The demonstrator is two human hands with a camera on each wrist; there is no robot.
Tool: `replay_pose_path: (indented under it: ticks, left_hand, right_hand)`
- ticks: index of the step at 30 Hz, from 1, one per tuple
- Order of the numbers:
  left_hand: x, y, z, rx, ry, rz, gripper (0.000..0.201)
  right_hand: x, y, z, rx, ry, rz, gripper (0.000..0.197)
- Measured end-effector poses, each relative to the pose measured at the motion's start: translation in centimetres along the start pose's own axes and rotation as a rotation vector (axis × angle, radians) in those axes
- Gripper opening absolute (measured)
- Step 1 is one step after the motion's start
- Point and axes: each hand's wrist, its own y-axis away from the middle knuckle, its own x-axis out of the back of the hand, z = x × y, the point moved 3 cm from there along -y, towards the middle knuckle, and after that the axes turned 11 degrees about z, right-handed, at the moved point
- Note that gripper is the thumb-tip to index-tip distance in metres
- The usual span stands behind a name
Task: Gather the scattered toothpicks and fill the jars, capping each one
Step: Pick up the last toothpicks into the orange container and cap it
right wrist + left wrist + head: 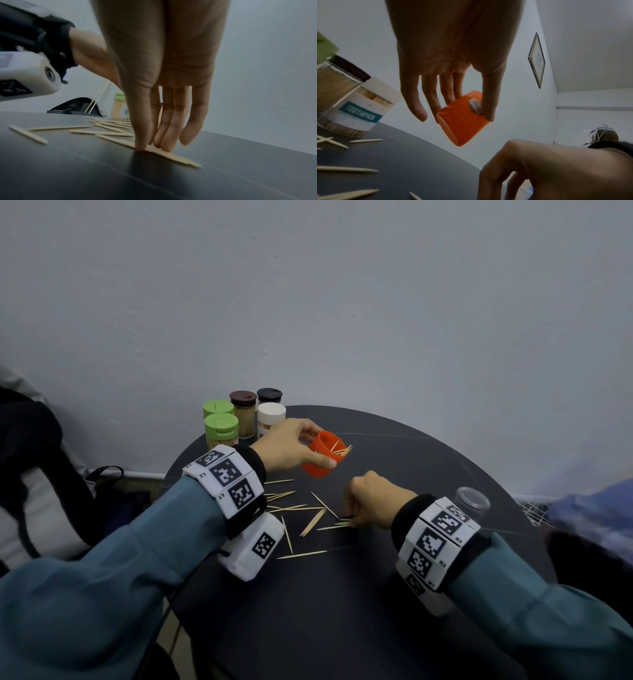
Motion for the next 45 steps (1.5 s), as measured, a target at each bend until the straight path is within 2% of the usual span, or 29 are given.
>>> replay_pose_path:
  ticks: [3, 9, 15, 20, 22, 25, 27, 32, 40, 42, 45]
  left_hand:
    - [0.0, 0.0, 0.0, 0.0, -0.003, -0.007, 0.055]
    - [0.4, 0.1, 0.4, 0.012, -0.001, 0.007, 0.055]
    - [0.6, 0.1, 0.2, 0.017, 0.015, 0.014, 0.058]
    - [0.4, -0.1, -0.2, 0.018, 0.026, 0.01, 0.056]
    - [0.2, -0.1, -0.2, 0.019, 0.016, -0.002, 0.056]
    - [-0.2, -0.2, 0.0, 0.018, 0.021, -0.011, 0.057]
    - [-0.5, -0.3, 0.1, 0.014, 0.021, -0.013, 0.057]
    - [-0.7, -0.3, 0.1, 0.004, 0.011, -0.019, 0.056]
    - [0.6, 0.0, -0.7, 0.036, 0.106, 0.014, 0.052]
    - [1.2, 0.2, -1.0, 0.038, 0.116, 0.024, 0.051]
    - [2.5, 0.7, -1.5, 0.051, 0.127, 0.06, 0.048]
  right_hand:
    - [0.2, 0.3, -0.2, -0.01, 0.053, 0.004, 0.008]
    - [0.2, 0.9, -1.3, 0.006, 0.234, -0.083, 0.027]
    - [0.7, 1.2, -0.5, 0.015, 0.186, -0.143, 0.024]
    - [4.3, 1.8, 1.3, -0.008, 0.036, 0.015, 0.004]
    - [6.9, 1.9, 1.9, -0.043, 0.033, 0.116, 0.012]
    - [10.5, 1.3, 1.8, -0.052, 0.118, 0.258, 0.008]
    - [11.6, 0.5, 0.6, -0.007, 0.23, 0.271, 0.007]
    - [11.1, -2.0, -2.7, 0.123, 0.41, 0.168, 0.019]
    - [10.6, -3.7, -3.2, 0.239, -0.027, 0.181, 0.017]
    - [10.7, -3.8, -3.2, 0.269, -0.152, 0.227, 0.017]
    - [11.0, -4.1, -3.2, 0.296, -0.254, 0.369, 0.01]
